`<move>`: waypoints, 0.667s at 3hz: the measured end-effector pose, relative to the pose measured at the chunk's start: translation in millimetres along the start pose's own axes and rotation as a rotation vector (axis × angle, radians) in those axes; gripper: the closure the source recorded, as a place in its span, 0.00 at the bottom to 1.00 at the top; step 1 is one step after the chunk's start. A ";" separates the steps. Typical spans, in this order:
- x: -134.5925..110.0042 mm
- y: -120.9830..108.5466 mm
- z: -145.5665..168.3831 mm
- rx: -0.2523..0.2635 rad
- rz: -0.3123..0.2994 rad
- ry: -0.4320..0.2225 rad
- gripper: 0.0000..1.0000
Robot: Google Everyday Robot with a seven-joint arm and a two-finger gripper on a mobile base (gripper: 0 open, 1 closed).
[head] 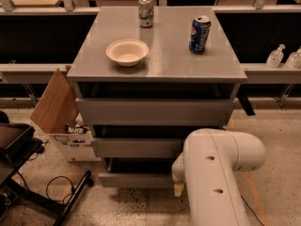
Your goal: Open bottom drawer
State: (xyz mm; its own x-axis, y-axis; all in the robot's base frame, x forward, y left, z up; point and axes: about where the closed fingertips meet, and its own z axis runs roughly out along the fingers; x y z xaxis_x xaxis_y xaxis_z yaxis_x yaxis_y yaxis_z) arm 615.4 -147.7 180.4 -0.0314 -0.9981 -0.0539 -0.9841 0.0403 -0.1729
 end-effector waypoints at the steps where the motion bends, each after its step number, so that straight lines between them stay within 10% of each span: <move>1: 5.4 16.3 -3.3 -0.030 0.007 0.038 0.39; 2: 12.4 53.6 -19.4 -0.104 0.031 0.125 0.70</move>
Offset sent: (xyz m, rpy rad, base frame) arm -0.0920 -0.0122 0.0196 -0.1765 0.1675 -0.0720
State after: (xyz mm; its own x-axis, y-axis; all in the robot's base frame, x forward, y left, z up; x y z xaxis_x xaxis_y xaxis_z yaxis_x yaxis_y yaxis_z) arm 558.9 -158.9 189.6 -0.0775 -0.9948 0.0660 -0.9949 0.0729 -0.0697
